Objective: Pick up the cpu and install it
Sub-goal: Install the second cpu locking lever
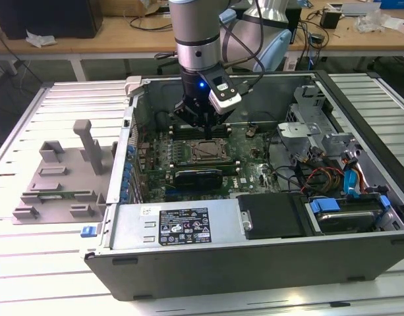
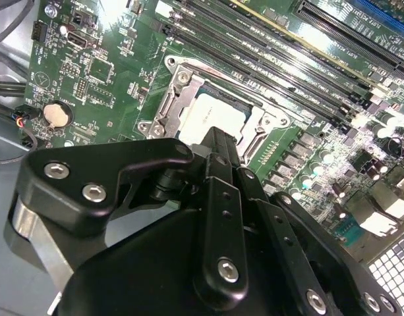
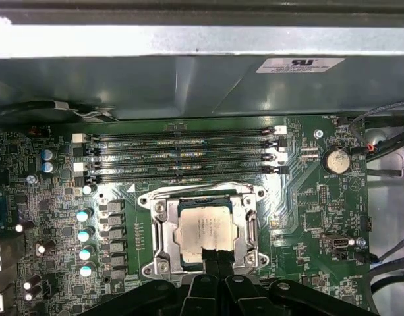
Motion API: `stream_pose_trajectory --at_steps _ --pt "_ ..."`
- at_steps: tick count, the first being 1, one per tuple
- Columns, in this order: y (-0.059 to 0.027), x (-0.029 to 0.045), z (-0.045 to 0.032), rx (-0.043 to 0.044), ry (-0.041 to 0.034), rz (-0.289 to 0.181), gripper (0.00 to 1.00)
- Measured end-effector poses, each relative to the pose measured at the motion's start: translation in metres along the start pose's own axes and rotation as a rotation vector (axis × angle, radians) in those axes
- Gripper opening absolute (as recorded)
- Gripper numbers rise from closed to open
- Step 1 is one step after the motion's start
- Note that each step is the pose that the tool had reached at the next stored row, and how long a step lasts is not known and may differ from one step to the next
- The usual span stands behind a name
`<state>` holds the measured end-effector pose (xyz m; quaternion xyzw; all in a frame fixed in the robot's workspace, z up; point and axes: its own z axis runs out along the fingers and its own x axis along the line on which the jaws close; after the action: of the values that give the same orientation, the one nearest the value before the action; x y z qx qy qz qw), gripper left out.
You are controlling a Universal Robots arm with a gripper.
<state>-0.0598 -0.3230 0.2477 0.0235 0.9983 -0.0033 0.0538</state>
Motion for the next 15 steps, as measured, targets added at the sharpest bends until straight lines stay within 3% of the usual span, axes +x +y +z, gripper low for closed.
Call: stream_pose_trajectory --at_steps 6,8,11,12,13,15 --pt "-0.0027 -0.0001 -0.0001 0.0001 0.0001 0.0 0.11" --pt "-0.0182 -0.0009 0.0 0.0001 0.0001 0.0 0.11" --pt "-0.0283 -0.0013 0.0002 -0.0001 0.0001 0.0 0.11" --pt "-0.0298 -0.0014 0.0002 0.0009 0.0026 0.0 0.11" --pt "-0.0313 -0.0014 0.0005 0.0062 0.0155 -0.001 0.11" --pt "-0.0342 -0.0012 0.0032 0.007 0.0333 -0.006 0.11"
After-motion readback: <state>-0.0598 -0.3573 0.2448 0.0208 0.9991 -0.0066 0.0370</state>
